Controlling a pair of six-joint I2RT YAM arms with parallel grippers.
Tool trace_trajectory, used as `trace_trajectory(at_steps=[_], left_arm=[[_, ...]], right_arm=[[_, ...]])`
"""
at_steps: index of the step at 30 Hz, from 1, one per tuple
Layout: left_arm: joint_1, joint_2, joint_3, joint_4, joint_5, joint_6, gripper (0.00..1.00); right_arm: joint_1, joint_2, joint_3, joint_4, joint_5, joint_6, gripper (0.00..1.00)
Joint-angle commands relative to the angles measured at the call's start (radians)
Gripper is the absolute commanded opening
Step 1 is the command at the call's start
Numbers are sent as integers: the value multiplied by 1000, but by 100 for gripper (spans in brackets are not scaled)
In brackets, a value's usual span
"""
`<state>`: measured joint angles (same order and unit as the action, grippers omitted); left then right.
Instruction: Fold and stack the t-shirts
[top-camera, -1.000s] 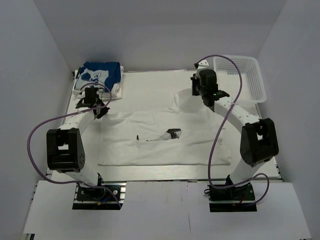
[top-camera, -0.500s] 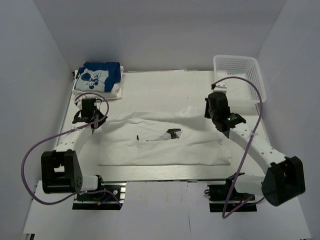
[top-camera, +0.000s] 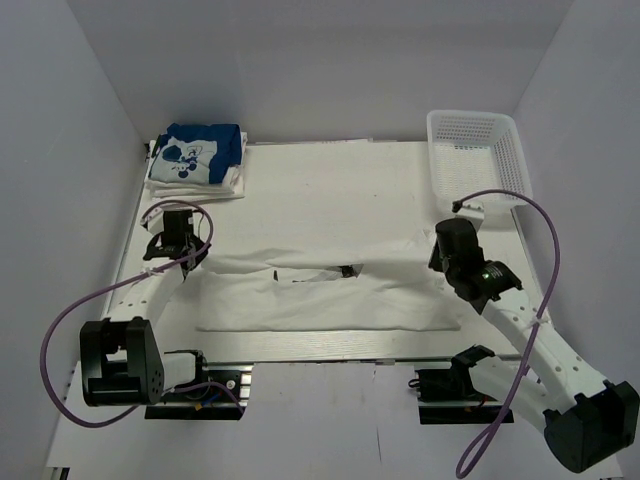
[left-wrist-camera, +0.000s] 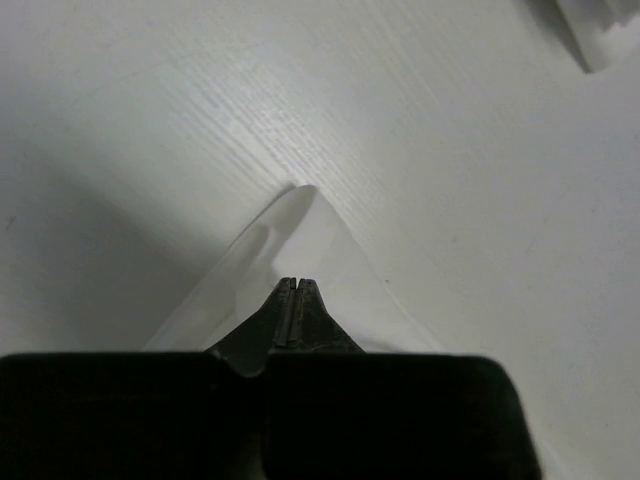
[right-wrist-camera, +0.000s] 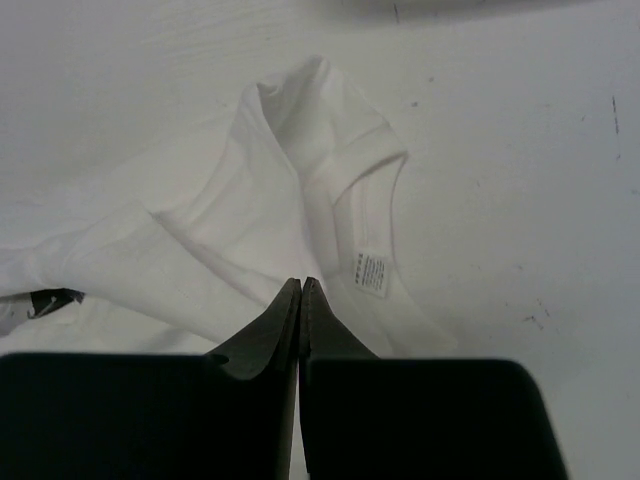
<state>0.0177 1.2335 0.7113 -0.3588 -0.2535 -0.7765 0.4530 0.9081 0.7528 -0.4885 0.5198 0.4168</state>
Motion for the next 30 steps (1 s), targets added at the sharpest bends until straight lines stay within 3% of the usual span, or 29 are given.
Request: trace_trajectory(at_steps=[1,7,8,9,11,12,13,14,17,19,20,22,25,27,28,30], left_arm=[[5,-48,-21,-63,-78,-76,0],[5,-91,-95,-182,-191,-217,0],[5,-91,-108,-248,-237,-246,5],[5,-91,-121,-278,-260,-300,17],[5,-66,-121,-334,-288,-322,51],[5,-56,-121,-350,-300,-354,76],[14,-46,-121,-350,-300,-354,88],[14,-37,-110,-362,-314,-363,100],[24,-16,-73,-410,-323,-386,100],[24,-31,-50,-410,-307,-386,100],[24,-41,-23,-398,-275,-386,100],[24,-74,17,-344,-235,-322,100],[15,-140,37,-205,-101,-216,100],[5,-161,22,-106,76,-100,100],[5,-172,-7,-7,230,-77,100],[5,-163,-44,99,372,-24,100]], right_arm=[[1,-46,-43,-97,-30,76,0],[-4,-71,-104,-321,0,281,0],[-4,-69,-107,-356,6,380,0],[-4,-72,-118,-387,9,448,2],[1,-72,-107,-488,43,560,24],[-7,-77,-84,-495,49,612,41],[-7,-83,-78,-531,89,634,54],[-8,-87,-73,-551,123,640,80],[-4,-95,-37,-508,163,619,90],[-4,-98,-33,-434,123,472,90],[-4,-92,-43,-289,38,380,90],[-1,-84,-49,-189,-38,265,90],[6,9,-55,80,-233,159,90],[15,79,-58,196,-340,106,90],[19,136,-58,259,-412,96,90],[30,240,-47,309,-454,85,90]])
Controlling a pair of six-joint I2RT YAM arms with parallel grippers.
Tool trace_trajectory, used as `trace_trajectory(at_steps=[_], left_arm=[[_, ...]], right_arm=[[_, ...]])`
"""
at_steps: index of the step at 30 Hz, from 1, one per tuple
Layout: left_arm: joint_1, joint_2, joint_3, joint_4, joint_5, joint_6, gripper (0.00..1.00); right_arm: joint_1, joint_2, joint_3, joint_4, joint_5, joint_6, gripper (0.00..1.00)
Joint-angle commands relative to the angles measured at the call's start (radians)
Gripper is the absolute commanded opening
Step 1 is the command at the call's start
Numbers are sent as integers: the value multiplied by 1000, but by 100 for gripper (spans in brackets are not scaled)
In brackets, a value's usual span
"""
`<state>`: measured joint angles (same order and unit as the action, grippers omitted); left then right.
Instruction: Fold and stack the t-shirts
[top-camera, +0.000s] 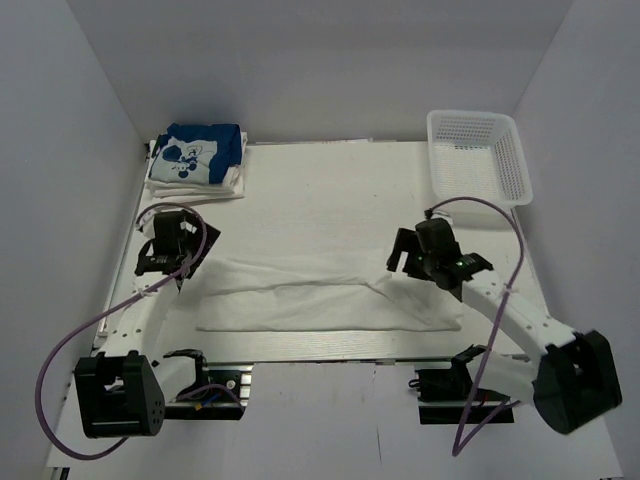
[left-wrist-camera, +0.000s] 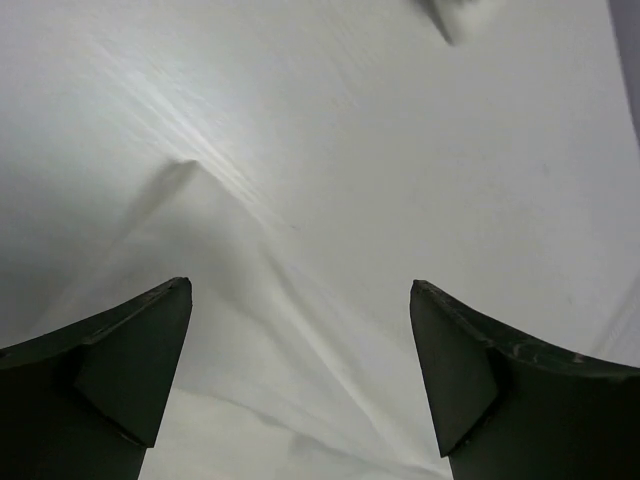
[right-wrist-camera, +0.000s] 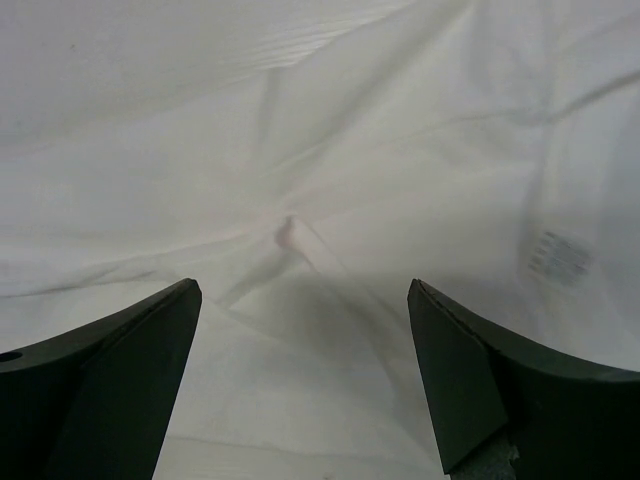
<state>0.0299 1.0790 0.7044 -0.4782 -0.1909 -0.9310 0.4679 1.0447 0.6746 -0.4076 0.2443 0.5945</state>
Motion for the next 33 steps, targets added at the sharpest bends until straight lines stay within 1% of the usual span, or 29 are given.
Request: trace_trajectory(at_steps=[1,2,3,4,6,8,13,18,23,24,26,27,28,30,31,32,33], left_arm=[[-16,18,-69,260,364,130,100],[-16,38,-81,318,434,141,100],[-16,59,-82,319,452,141,100],[-16,105,-91,308,452,150,100],[-16,145,-91,288,452,161,100],[-16,177,-100,261,415,170,100],[-16,226,-131,211,341,190,100],[-7,226,-149,202,309,190,100],[-7,226,-149,202,298,190,100],[2,226,-149,202,288,190,100],[2,226,-149,181,260,190,100],[2,226,-140,181,243,190,100],[2,226,-140,171,243,190,100],[2,217,-140,161,210,199,100],[2,217,-140,161,200,199,100],[2,217,-140,161,200,199,100],[2,217,-140,161,191,199,100]], right_arm=[[21,130,36,271,-225,-99,90],[29,153,40,283,-234,-102,90],[31,191,43,312,-234,-107,90],[40,224,43,340,-270,-107,90],[46,261,39,380,-295,-107,90],[60,296,26,452,-315,-111,90],[87,337,-4,518,-320,-160,90],[107,371,-10,510,-319,-186,90],[149,353,-20,415,-312,-205,90],[153,347,-20,339,-312,-206,90],[176,330,-3,287,-335,-219,90],[202,299,5,195,-397,-222,90],[215,290,14,166,-421,-229,90],[254,247,43,58,-569,-255,90],[267,235,52,23,-612,-259,90],[274,227,56,12,-716,-281,90],[299,215,54,7,-762,-283,90]])
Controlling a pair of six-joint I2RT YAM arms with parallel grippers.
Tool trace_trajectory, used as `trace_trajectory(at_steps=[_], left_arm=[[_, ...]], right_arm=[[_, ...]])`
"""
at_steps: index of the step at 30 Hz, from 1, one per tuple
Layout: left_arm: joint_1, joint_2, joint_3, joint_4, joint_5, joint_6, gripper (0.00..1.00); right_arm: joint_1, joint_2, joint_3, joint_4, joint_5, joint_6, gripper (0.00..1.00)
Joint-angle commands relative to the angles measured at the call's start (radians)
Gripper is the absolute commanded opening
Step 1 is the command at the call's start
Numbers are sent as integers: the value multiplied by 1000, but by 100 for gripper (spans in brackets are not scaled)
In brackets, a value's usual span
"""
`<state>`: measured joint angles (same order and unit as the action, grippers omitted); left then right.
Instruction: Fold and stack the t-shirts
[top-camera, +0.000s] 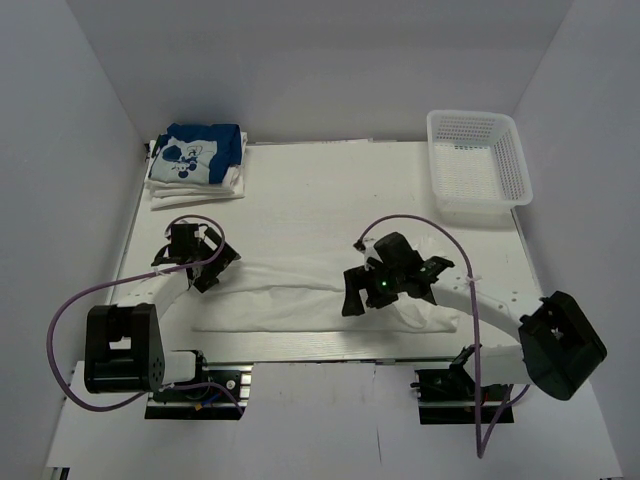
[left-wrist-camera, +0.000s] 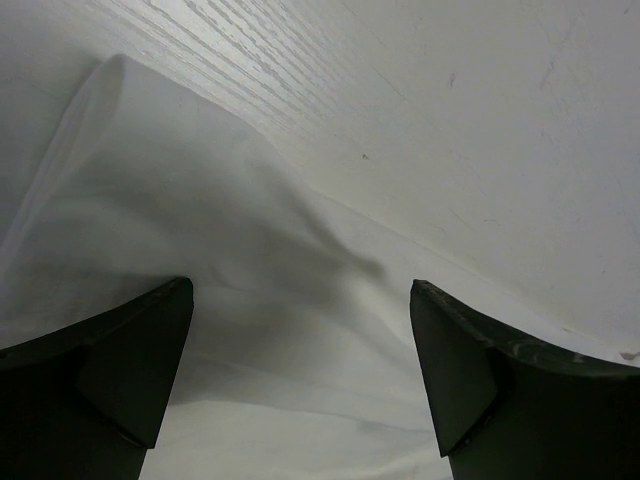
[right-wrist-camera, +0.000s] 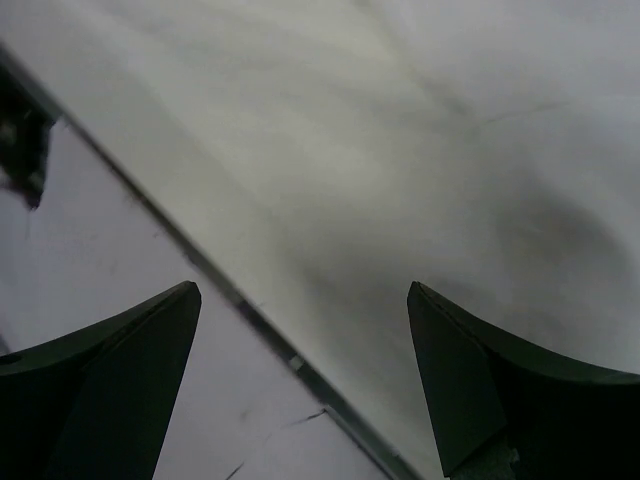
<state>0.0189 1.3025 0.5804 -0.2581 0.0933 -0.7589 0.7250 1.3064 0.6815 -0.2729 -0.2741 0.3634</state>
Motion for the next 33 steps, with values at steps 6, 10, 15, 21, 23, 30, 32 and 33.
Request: trace_trajectory(at_steps=[6,10,15,21,23,30,32,33], left_arm=[[13,-6,-7,-70,-102,27,100],[13,-6,-7,-70,-102,27,100],[13,-16,-7,-70,-102,27,100],[13,-25,-7,-79,-112,36,100],[13,-25,-7,-79,-112,36,100],[13,-16,-7,-79,-121,36,100],[13,-16,-7,-79,-121,36,100],[13,-25,-7,-92,-132,36,100]], right_arm=[[39,-81,94,-140,-246,-81,90],[33,-136,125,-91,-78,-52,90],[10,-161,116,-75,373,71,90],[-18,28,130,-45,420,111,90],[-22,83,145,-26,414,83,90],[-4,93,132,-120,121,-9,90],[11,48,98,-137,-40,-21,90],[17,33,61,-140,-87,-24,90]])
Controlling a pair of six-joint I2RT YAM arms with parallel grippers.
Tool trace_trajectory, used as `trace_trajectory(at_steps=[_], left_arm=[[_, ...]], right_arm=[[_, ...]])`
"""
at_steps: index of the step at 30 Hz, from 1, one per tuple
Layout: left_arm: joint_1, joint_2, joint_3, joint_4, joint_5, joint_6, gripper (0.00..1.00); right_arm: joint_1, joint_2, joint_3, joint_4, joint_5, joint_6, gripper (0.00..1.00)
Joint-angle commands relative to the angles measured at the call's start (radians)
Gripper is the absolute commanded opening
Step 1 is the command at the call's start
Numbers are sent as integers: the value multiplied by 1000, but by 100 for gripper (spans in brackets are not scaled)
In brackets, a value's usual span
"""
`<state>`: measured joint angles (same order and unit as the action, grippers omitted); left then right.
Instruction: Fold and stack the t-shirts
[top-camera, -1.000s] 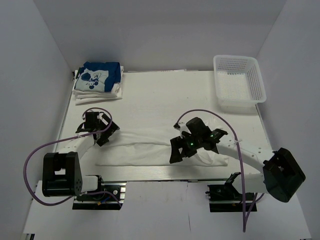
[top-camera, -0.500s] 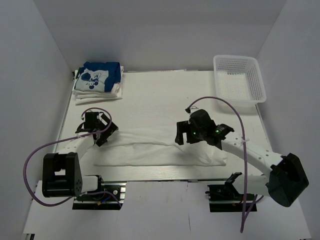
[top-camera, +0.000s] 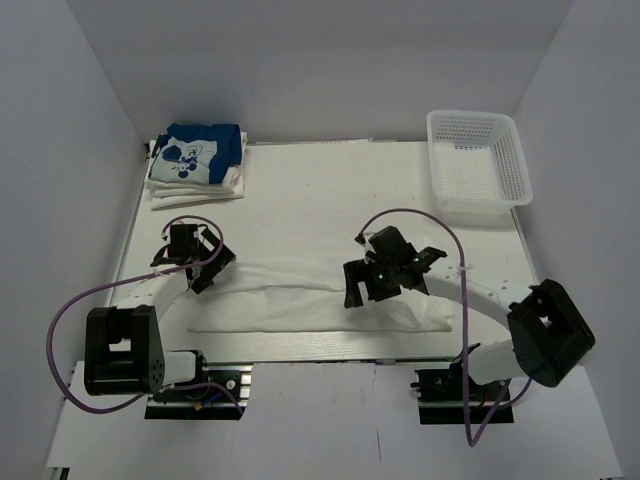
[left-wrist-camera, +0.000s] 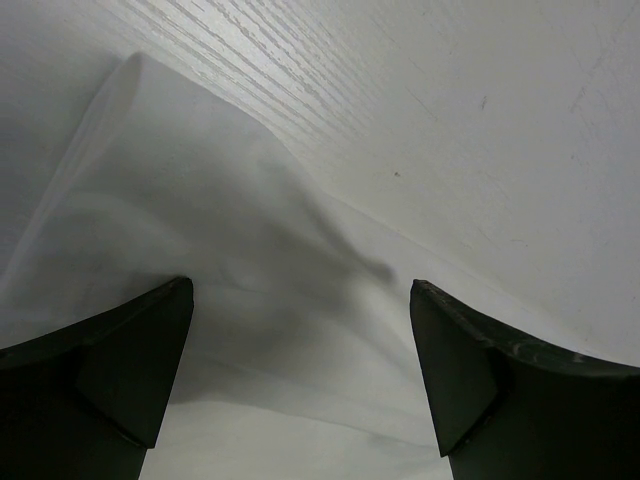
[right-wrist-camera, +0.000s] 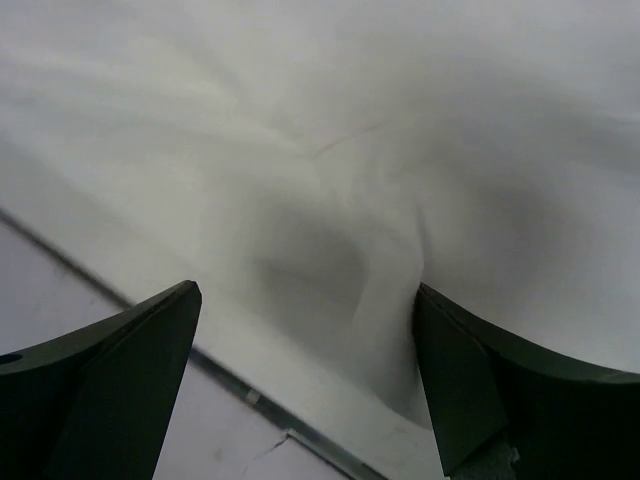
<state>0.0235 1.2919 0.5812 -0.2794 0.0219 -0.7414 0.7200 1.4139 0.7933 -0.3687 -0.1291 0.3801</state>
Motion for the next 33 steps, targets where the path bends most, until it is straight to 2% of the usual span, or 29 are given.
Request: trace_trajectory(at_steps=[1,6,9,12,19,29,33], left_arm=[[9,-14,-7,-70,-71,19,100],[9,-14,3,-81,-91,19,100],[9,-23,12,-90,-91,19,100],[9,-23,12,-90,-100,19,100],[9,-32,12,-110,-111,19,100],[9,-23,-30,-110,-62,-1,100],[0,-14,-30,-110,-51,-1,100]], right_arm=[[28,-111,-75,-65,-313,-41,90],[26,-165,-115,-114,-319,-59,90],[21,-159,-62,-154,-103,-46,90],[6,-155,-28,-125,41,17,90],[-77,-152,-25,5,102,98,90],[-229,147,46,48,164,223,90],[-278,310,164,97,186,241,90]])
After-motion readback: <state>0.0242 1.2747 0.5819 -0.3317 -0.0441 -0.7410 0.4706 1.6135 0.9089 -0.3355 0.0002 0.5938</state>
